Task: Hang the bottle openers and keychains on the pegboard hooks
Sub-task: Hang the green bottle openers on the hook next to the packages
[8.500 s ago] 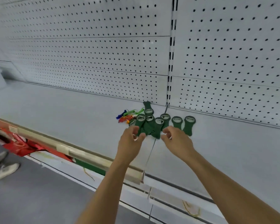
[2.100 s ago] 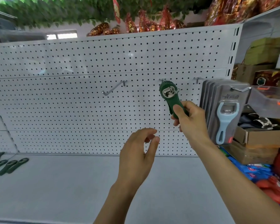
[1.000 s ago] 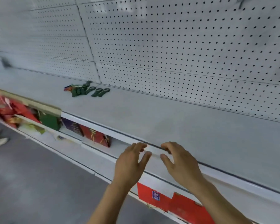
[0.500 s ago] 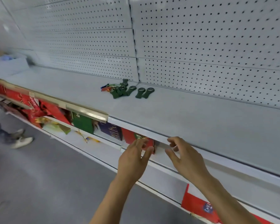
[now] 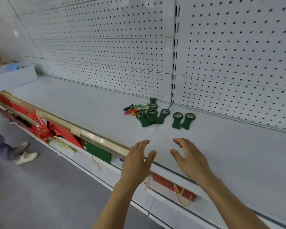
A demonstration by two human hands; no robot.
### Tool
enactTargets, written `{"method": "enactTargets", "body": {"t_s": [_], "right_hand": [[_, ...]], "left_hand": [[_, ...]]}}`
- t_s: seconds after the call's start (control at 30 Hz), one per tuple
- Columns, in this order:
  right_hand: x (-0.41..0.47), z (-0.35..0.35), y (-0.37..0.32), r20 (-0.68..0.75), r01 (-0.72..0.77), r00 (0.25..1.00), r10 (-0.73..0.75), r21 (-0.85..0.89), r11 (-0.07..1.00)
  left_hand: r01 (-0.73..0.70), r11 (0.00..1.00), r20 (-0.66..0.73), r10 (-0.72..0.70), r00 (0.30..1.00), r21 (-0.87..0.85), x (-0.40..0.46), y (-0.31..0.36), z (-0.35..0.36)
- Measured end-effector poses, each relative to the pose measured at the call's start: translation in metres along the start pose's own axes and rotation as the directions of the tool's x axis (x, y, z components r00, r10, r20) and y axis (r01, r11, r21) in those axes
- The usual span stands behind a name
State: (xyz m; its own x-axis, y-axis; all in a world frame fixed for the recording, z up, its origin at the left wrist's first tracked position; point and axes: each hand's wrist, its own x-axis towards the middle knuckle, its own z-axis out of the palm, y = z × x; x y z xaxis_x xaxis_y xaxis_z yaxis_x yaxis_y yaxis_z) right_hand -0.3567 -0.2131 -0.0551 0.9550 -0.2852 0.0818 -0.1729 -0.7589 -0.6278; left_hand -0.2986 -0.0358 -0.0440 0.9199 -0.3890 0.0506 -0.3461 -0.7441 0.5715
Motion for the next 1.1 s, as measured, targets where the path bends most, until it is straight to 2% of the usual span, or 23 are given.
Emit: {"method": "enactTargets", "body": {"t_s": [0.2,0.37,0.47,0.6,0.7,0.93,1.1], "right_hand": [[0.099,0.024,-0.024,-0.016,-0.031,0.999,0.031,-0.041,0.999],[0.160,0.047,-0.036,-0.029,-0.092,0.996,0.089,-0.116,0.989],[0.189,0.060,-0.041,-0.042,-0.160,0.987,0.154,-0.178,0.971],[0.214,0.076,-0.049,-0.075,-0.288,0.958,0.279,-0.255,0.923],[0.229,0.085,-0.054,-0.099,-0.381,0.924,0.369,-0.294,0.877],[0.247,0.094,-0.054,-0.088,-0.536,0.844,0.530,-0.071,0.841],[0.235,0.101,-0.058,-0.196,-0.515,0.817,0.542,0.175,0.839]], "left_hand": [[0.025,1.000,0.030,-0.025,0.999,0.003,0.101,-0.040,-0.009],[-0.027,1.000,0.028,0.027,0.999,-0.011,0.168,-0.056,-0.007],[-0.029,0.998,0.110,0.023,0.994,0.049,0.203,-0.064,-0.004],[-0.123,0.974,0.249,0.074,0.966,0.190,0.232,-0.079,-0.001],[-0.203,0.960,0.269,0.148,0.952,0.191,0.247,-0.090,-0.003],[-0.165,0.986,0.324,0.168,0.931,-0.037,0.269,-0.096,-0.010],[-0.082,0.969,0.390,0.171,0.905,-0.233,0.275,-0.100,-0.023]]}}
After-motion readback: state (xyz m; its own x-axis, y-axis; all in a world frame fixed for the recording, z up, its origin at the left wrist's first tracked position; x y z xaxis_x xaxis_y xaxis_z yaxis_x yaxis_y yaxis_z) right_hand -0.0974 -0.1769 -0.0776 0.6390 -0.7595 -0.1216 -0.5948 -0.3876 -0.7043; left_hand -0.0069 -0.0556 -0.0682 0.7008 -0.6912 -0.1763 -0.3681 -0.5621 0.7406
